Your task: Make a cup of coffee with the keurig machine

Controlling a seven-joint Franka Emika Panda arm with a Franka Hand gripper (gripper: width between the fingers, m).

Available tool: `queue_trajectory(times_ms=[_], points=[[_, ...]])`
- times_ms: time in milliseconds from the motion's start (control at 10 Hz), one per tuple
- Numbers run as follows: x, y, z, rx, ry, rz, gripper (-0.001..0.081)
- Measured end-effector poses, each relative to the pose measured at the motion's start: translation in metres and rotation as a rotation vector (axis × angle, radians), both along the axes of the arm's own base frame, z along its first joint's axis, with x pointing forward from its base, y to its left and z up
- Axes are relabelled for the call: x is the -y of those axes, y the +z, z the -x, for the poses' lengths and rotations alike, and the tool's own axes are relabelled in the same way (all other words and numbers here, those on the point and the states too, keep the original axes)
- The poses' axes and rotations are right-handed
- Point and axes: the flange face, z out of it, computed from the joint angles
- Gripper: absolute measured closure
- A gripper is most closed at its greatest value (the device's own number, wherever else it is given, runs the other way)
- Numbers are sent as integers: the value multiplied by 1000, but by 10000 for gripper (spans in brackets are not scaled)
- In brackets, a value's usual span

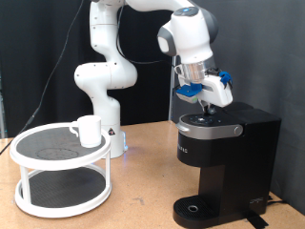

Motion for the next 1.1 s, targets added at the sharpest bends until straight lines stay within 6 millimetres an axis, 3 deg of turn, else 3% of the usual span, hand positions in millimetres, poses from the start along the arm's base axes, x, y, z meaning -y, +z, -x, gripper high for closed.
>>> queue_trajectory(times_ms=[500,700,900,1100], points=[[15,54,3,-3,55,-199,806],[15,50,5,0,51,-201,806],[26,45,22,-29,31,-244,806],[42,47,35,43,-141,-290,806]])
